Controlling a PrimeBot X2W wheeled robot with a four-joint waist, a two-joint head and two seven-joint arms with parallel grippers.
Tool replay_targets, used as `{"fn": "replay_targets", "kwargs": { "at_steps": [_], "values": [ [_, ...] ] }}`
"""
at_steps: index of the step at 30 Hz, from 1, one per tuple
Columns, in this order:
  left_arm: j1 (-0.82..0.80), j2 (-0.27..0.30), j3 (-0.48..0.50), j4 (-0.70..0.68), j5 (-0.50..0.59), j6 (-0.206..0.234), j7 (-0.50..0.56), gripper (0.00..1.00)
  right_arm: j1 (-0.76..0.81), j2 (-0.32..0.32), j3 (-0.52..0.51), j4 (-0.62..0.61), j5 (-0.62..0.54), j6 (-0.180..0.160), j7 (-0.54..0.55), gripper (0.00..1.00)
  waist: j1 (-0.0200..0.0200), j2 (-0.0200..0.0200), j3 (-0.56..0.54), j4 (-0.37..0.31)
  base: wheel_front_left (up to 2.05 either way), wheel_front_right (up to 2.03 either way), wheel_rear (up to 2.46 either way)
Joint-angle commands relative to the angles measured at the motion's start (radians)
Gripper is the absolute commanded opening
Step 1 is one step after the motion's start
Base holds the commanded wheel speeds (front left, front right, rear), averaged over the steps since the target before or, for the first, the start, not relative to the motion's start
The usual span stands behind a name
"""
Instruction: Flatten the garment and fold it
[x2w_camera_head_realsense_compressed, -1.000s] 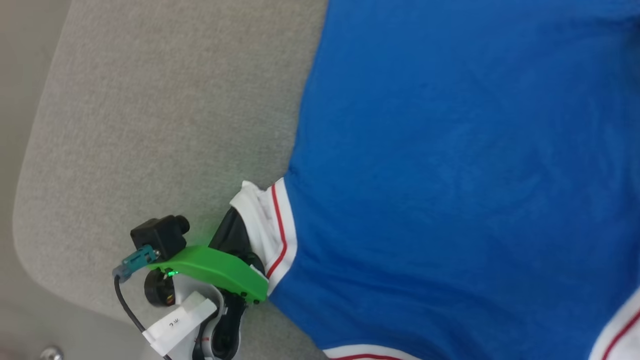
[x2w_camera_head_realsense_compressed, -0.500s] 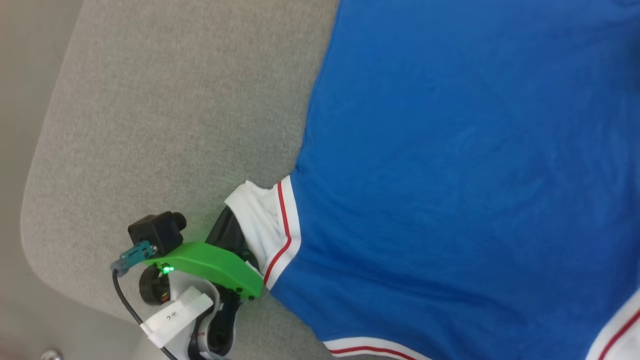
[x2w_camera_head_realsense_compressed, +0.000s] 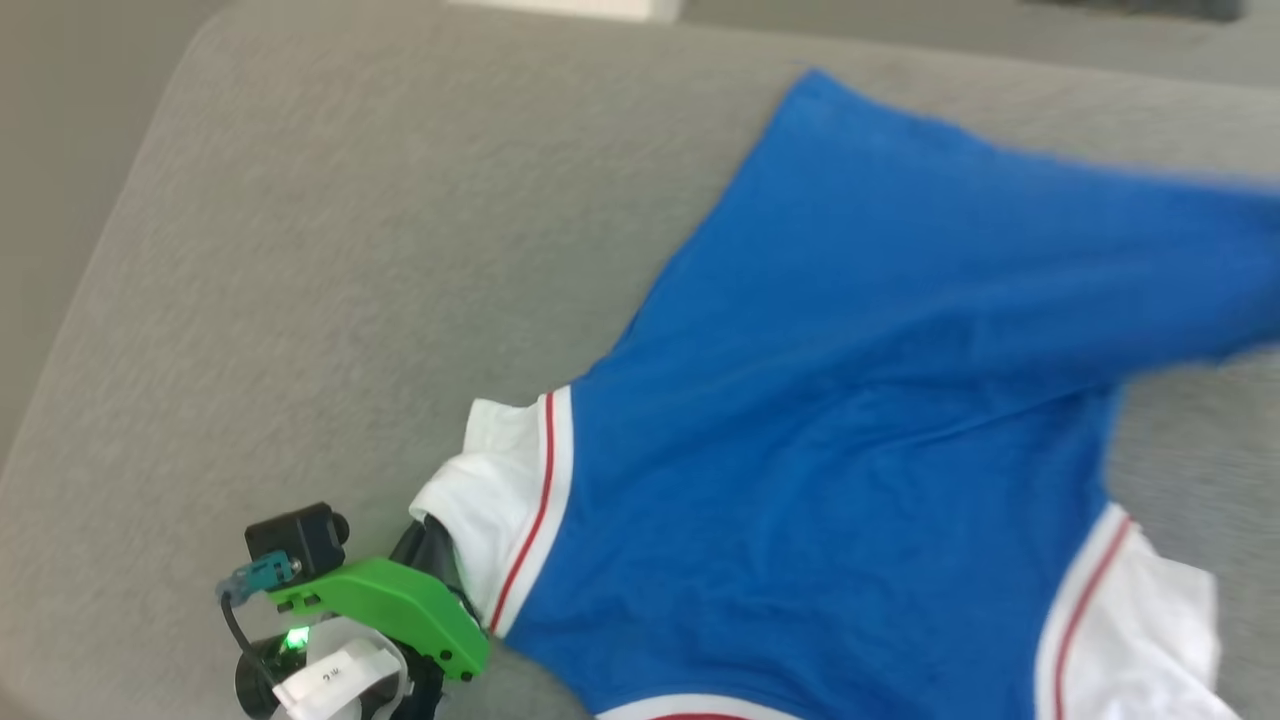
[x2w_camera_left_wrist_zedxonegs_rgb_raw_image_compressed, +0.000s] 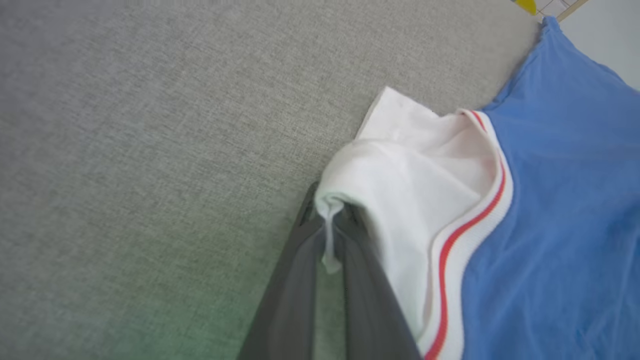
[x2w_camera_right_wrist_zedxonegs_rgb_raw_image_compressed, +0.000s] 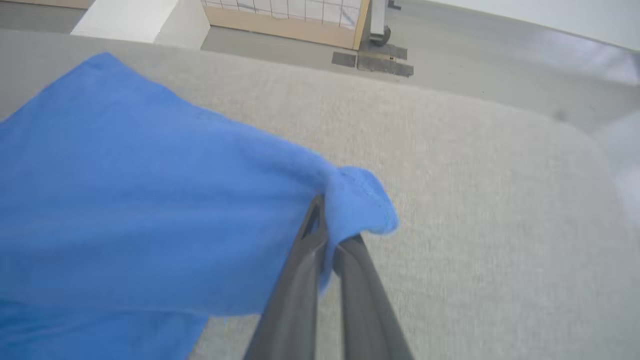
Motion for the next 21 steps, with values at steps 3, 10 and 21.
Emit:
{"fn": "replay_targets", "kwargs": {
  "at_steps": [3, 10, 21],
  "values": [
    [0.024, 0.014, -0.006, -0.019, 0.008, 0.015, 0.013, 0.00, 0.200, 0.040, -0.021, -0.072, 0.032, -0.002, 0.039, 0.00, 0.0000, 0.0000, -0.156, -0.155, 0.00, 0.00, 0.00],
    [0.045, 0.019, -0.012, -0.037, 0.003, 0.025, 0.032, 0.00, 0.531, 0.156, 0.013, -0.159, 0.099, -0.002, 0.085, 0.00, 0.0000, 0.0000, -0.189, -0.189, 0.00, 0.00, 0.00],
    [0.065, 0.018, -0.019, -0.037, -0.007, 0.034, 0.042, 0.00, 0.662, 0.261, 0.047, -0.086, 0.113, -0.002, 0.020, 0.28, 0.0000, 0.0000, -0.221, -0.189, 0.00, 0.00, 0.00]
  ]
}}
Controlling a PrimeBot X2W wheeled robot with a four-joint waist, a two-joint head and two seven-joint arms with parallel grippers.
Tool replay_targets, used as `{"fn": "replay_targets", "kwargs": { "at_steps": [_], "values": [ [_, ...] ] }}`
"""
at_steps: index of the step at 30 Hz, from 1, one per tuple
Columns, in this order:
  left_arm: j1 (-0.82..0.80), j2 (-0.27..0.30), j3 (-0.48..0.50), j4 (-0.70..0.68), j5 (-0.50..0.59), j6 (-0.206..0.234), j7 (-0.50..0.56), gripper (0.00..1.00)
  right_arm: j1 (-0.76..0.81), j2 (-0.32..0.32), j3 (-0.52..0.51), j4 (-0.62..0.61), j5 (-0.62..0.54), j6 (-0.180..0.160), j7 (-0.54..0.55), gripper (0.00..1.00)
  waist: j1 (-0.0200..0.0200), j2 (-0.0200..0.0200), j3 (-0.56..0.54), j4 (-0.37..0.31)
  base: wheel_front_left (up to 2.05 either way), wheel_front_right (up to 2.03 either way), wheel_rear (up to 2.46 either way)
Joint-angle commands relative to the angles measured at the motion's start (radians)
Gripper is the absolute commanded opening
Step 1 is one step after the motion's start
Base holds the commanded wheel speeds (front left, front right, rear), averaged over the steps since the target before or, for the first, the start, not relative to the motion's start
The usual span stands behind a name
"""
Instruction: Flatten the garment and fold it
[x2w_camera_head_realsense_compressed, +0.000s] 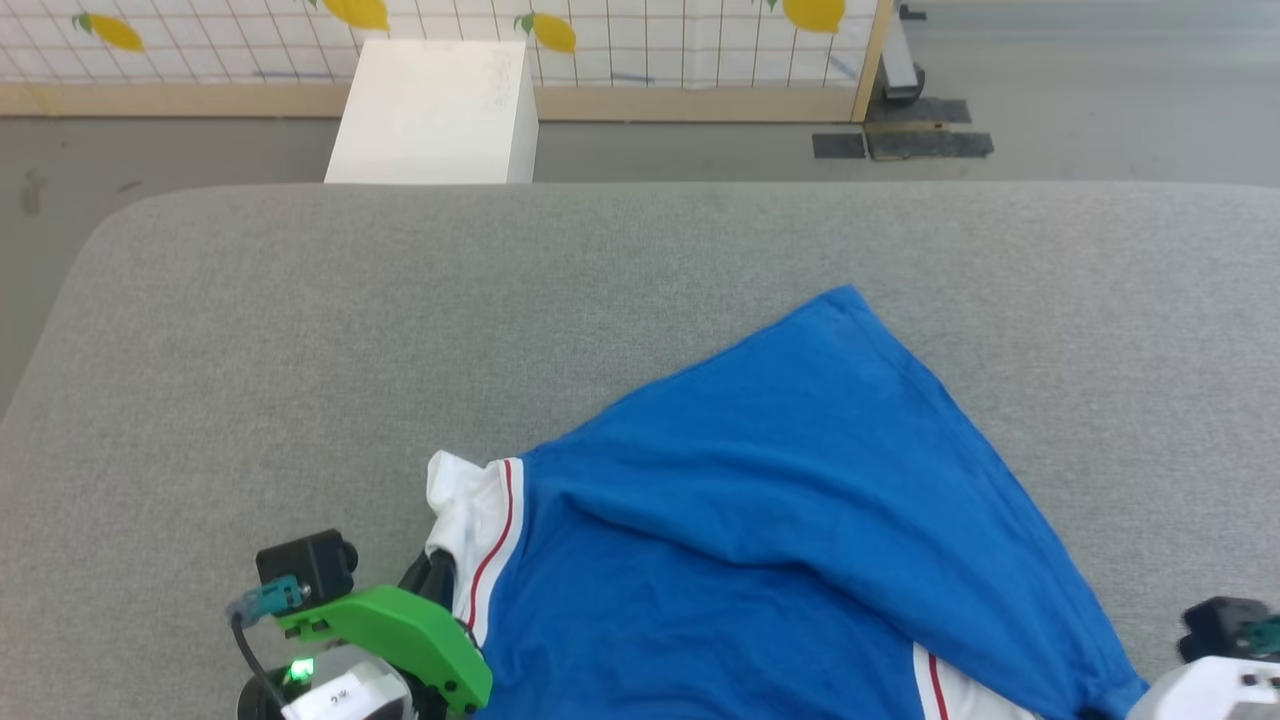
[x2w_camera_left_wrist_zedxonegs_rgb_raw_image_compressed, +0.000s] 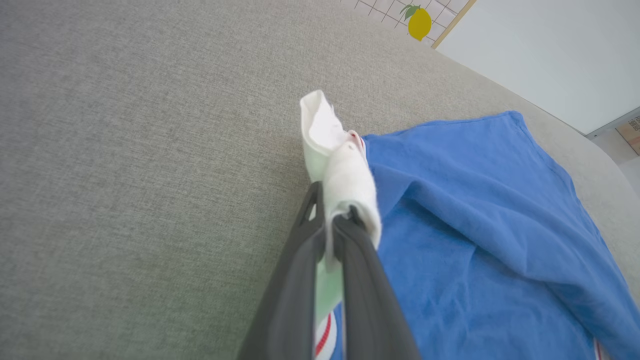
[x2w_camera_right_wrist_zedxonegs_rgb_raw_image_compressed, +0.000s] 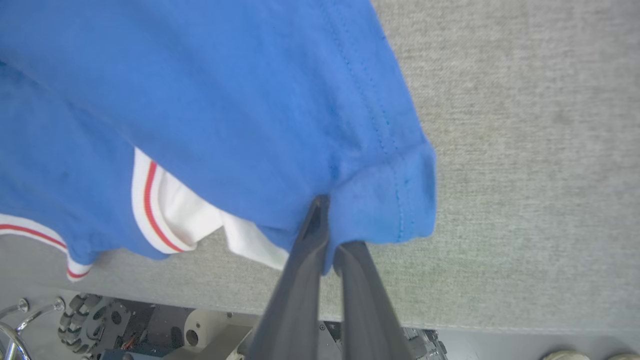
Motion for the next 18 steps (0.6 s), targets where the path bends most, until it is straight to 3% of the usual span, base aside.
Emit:
{"fn": "replay_targets", "kwargs": {
  "at_steps": [1, 2, 8, 13, 18],
  "values": [
    [0.020, 0.006, 0.003, -0.002, -0.011, 0.007, 0.003, 0.00, -0.011, 0.010, -0.021, -0.008, 0.018, -0.001, -0.026, 0.91, 0.0001, -0.0001, -0.013, -0.006, 0.00, 0.00, 0.00],
    [0.022, 0.008, 0.004, -0.004, -0.011, 0.008, 0.004, 0.00, -0.018, 0.012, -0.034, -0.017, 0.025, -0.001, -0.043, 1.00, 0.0001, -0.0001, -0.015, -0.007, 0.00, 0.00, 0.00],
    [0.028, 0.014, 0.004, -0.009, -0.011, 0.015, 0.008, 0.00, -0.105, 0.016, -0.132, -0.100, 0.076, -0.001, -0.214, 1.00, 0.0001, -0.0001, -0.031, -0.010, 0.00, 0.00, 0.00],
    [0.029, 0.016, 0.004, -0.013, -0.012, 0.017, 0.007, 0.00, -0.188, -0.055, -0.081, -0.134, 0.103, -0.001, -0.415, 1.00, 0.0001, -0.0001, -0.030, -0.006, 0.00, 0.00, 0.00],
    [0.016, 0.019, 0.000, -0.023, -0.010, 0.015, 0.007, 0.00, -0.293, -0.107, 0.011, -0.067, 0.107, -0.001, -0.516, 1.00, 0.0001, -0.0001, 0.006, 0.012, 0.00, 0.00, 0.00]
  ]
}}
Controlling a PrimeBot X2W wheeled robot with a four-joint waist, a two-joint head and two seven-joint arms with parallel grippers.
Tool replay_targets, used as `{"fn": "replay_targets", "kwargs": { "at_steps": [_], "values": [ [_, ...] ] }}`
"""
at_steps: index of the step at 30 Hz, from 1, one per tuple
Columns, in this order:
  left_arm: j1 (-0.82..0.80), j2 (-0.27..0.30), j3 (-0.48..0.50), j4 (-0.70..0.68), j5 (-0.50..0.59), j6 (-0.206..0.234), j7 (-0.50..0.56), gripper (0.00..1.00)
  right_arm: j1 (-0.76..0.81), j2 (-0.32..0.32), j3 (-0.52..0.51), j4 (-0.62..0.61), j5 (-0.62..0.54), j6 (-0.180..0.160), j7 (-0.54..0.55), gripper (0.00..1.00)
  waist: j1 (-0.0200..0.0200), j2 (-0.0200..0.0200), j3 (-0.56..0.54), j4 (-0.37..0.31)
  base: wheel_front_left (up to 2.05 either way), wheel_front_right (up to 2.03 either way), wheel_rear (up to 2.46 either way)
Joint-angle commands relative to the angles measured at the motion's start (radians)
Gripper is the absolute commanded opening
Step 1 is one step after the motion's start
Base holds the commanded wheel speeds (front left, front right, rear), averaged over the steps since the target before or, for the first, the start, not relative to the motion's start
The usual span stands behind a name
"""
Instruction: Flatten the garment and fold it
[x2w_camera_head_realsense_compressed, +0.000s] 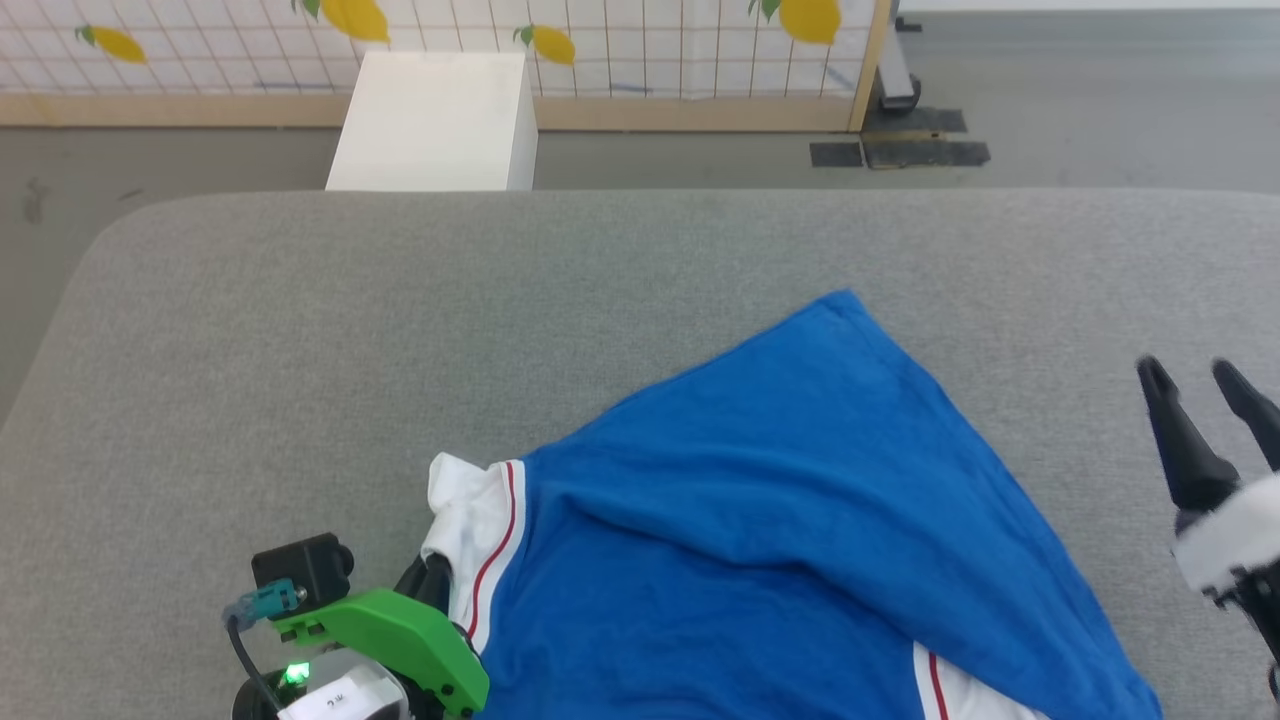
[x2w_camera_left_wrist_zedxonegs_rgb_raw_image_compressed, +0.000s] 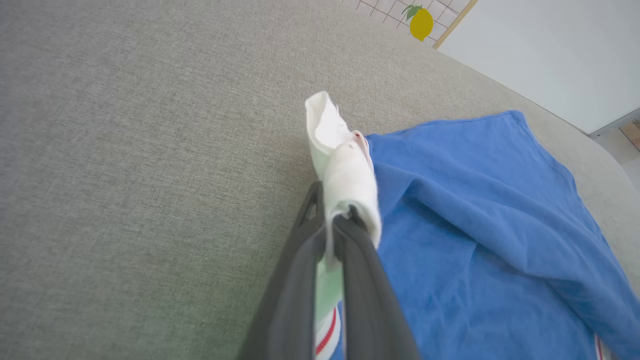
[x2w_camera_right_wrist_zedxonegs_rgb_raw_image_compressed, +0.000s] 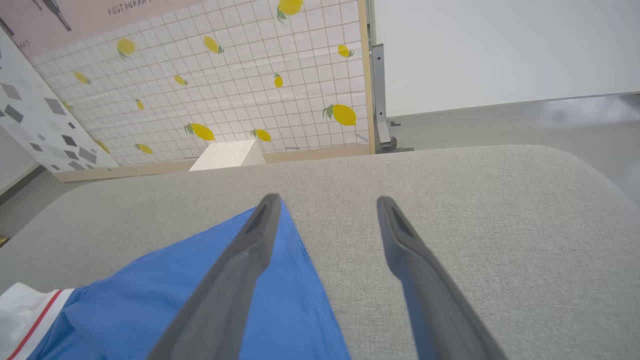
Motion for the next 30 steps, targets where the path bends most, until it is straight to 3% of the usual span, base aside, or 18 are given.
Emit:
{"fn": "replay_targets", "kwargs": {
  "at_steps": [1, 8, 16, 22, 30],
  "values": [
    [-0.007, 0.008, -0.002, -0.007, -0.007, 0.001, -0.001, 0.00, -0.049, -0.009, 0.027, 0.029, 0.000, -0.001, -0.013, 1.00, 0.0001, -0.0001, 0.030, 0.021, 0.00, 0.00, 0.00],
    [-0.070, -0.009, -0.026, -0.017, 0.002, -0.012, -0.001, 0.00, -0.291, -0.066, 0.173, 0.199, -0.065, -0.001, 0.019, 1.00, 0.0001, -0.0001, 0.144, 0.099, 0.00, 0.00, 0.00],
    [-0.151, -0.053, -0.065, 0.020, 0.003, -0.049, -0.020, 0.00, -0.597, -0.140, 0.368, 0.416, -0.191, -0.001, 0.237, 1.00, 0.0001, -0.0001, 0.276, 0.209, 0.00, 0.00, 0.00],
    [-0.190, -0.084, -0.088, 0.063, -0.001, -0.076, -0.041, 0.00, -0.717, -0.144, 0.428, 0.553, -0.232, -0.001, 0.462, 1.00, 0.0001, -0.0001, 0.329, 0.265, 0.00, 0.00, 0.00],
    [-0.207, -0.098, -0.103, 0.100, -0.003, -0.094, -0.061, 0.00, -0.754, -0.140, 0.451, 0.637, -0.297, -0.001, 0.618, 1.00, 0.0001, -0.0001, 0.361, 0.283, 0.00, 0.00, 0.00]
  ]
}}
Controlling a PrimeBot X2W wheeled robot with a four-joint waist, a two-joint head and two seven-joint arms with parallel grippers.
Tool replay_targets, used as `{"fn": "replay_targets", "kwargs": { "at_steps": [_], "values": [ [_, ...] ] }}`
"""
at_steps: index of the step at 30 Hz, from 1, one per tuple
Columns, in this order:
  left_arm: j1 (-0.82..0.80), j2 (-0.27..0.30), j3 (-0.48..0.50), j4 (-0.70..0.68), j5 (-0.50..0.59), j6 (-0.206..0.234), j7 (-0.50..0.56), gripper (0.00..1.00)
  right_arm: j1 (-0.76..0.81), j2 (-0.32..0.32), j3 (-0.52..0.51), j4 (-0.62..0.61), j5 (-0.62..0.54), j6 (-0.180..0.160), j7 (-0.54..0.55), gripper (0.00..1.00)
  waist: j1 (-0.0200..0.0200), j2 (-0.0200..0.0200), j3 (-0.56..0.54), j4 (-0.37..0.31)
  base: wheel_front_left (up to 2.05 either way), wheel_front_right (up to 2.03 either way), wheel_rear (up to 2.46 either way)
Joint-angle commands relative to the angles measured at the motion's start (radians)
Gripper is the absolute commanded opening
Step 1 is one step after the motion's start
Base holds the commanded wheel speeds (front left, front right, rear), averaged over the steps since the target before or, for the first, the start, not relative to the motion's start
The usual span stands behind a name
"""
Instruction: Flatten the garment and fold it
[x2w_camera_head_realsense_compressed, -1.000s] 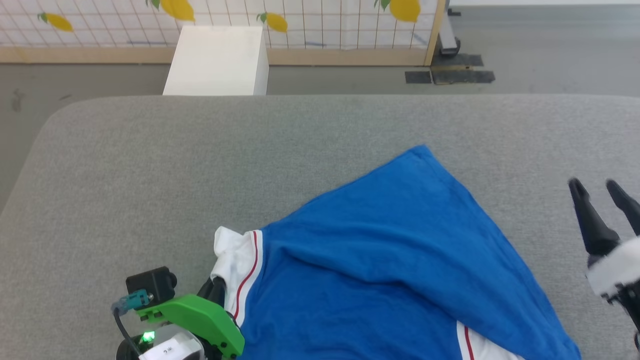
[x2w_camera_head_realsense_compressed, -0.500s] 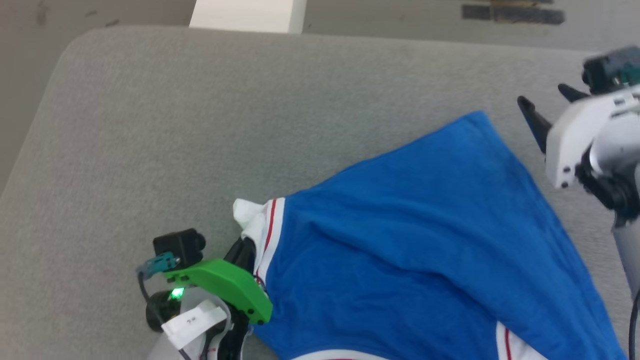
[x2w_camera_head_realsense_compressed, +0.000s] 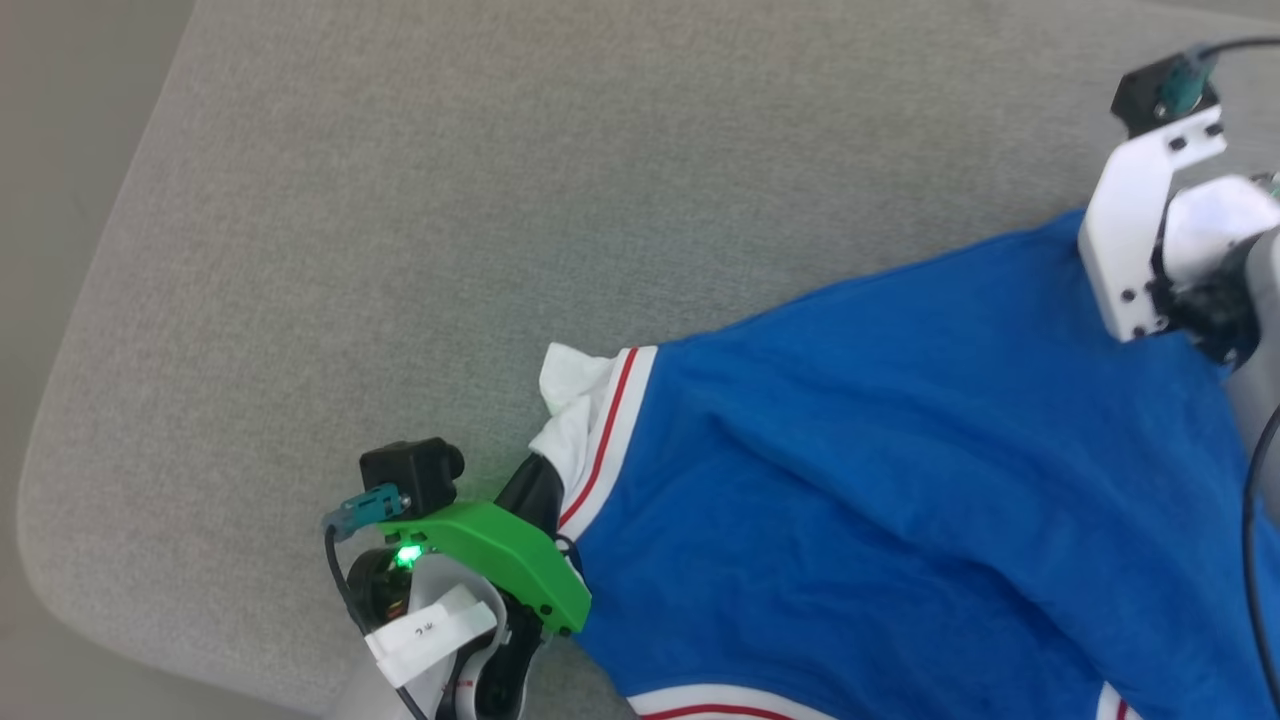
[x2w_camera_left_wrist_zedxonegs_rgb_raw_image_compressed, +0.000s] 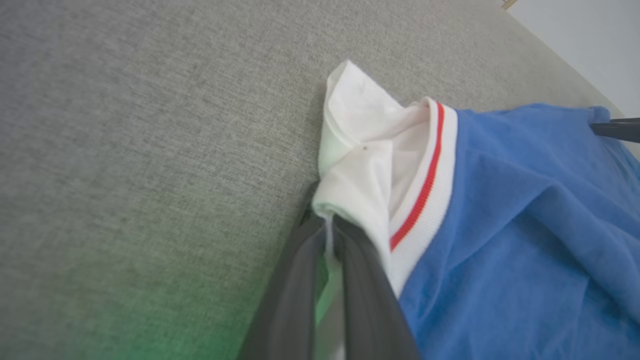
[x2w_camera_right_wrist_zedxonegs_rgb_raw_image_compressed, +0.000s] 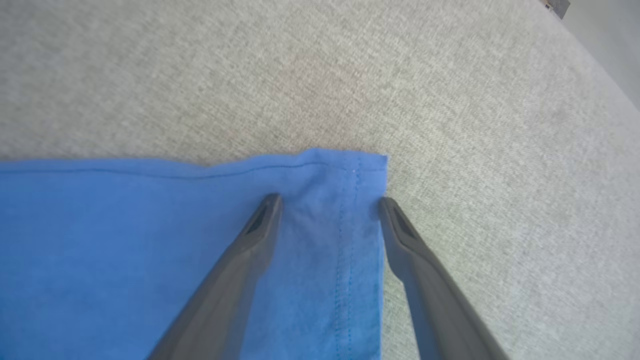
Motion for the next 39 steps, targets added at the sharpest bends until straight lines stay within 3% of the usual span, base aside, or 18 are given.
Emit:
{"fn": "replay_targets", "kwargs": {
  "at_steps": [1, 5, 6, 7, 8, 17, 24, 30, 35, 39],
  "values": [
    [-0.014, -0.003, -0.001, 0.013, -0.006, -0.004, -0.003, 0.00, 0.004, 0.002, 0.009, 0.022, -0.012, -0.001, 0.029, 1.00, 0.0000, 0.0000, 0.029, 0.025, 0.00, 0.00, 0.00],
    [-0.020, -0.005, -0.003, 0.020, -0.006, -0.005, -0.007, 0.00, 0.025, 0.017, -0.018, 0.030, 0.010, -0.001, 0.103, 1.00, 0.0000, 0.0000, 0.030, 0.018, 0.00, 0.00, 0.00],
    [-0.021, -0.004, -0.003, 0.021, -0.006, -0.005, -0.008, 0.00, 0.029, 0.020, -0.027, 0.024, 0.015, -0.001, 0.112, 0.26, 0.0000, 0.0000, 0.028, 0.013, 0.00, 0.00, 0.00],
    [-0.022, -0.003, -0.003, 0.022, -0.005, -0.005, -0.008, 0.00, 0.032, 0.023, -0.033, 0.017, 0.018, -0.001, 0.115, 0.07, 0.0000, 0.0000, 0.025, 0.009, 0.00, 0.00, 0.00],
    [-0.022, -0.002, -0.004, 0.023, -0.005, -0.004, -0.008, 0.00, 0.037, 0.026, -0.044, 0.007, 0.026, -0.001, 0.116, 0.00, 0.0000, 0.0000, 0.019, 0.004, 0.00, 0.00, 0.00],
    [-0.007, 0.027, 0.004, 0.018, -0.002, 0.009, 0.002, 0.00, 0.089, 0.044, -0.174, -0.121, 0.109, -0.001, -0.017, 0.00, 0.0000, 0.0000, -0.093, -0.054, 0.00, 0.00, 0.00],
    [0.047, 0.057, 0.018, -0.004, -0.009, 0.036, 0.019, 0.00, 0.293, 0.059, -0.312, -0.298, 0.214, -0.001, -0.105, 0.00, 0.0000, 0.0000, -0.224, -0.134, 0.00, 0.00, 0.00],
    [0.099, 0.074, 0.025, -0.033, -0.016, 0.061, 0.032, 0.00, 0.559, 0.104, -0.417, -0.466, 0.288, -0.001, -0.069, 0.00, 0.0000, 0.0000, -0.291, -0.196, 0.00, 0.00, 0.00],
    [0.134, 0.086, 0.037, -0.047, -0.025, 0.075, 0.033, 0.00, 0.770, 0.180, -0.469, -0.562, 0.361, -0.001, 0.015, 0.00, 0.0000, 0.0000, -0.327, -0.236, 0.00, 0.00, 0.00],
    [0.140, 0.105, 0.046, -0.067, -0.033, 0.066, 0.037, 0.00, 0.843, 0.221, -0.495, -0.621, 0.400, -0.001, 0.072, 0.00, 0.0000, 0.0000, -0.347, -0.260, 0.00, 0.00, 0.00]
  ]
}}
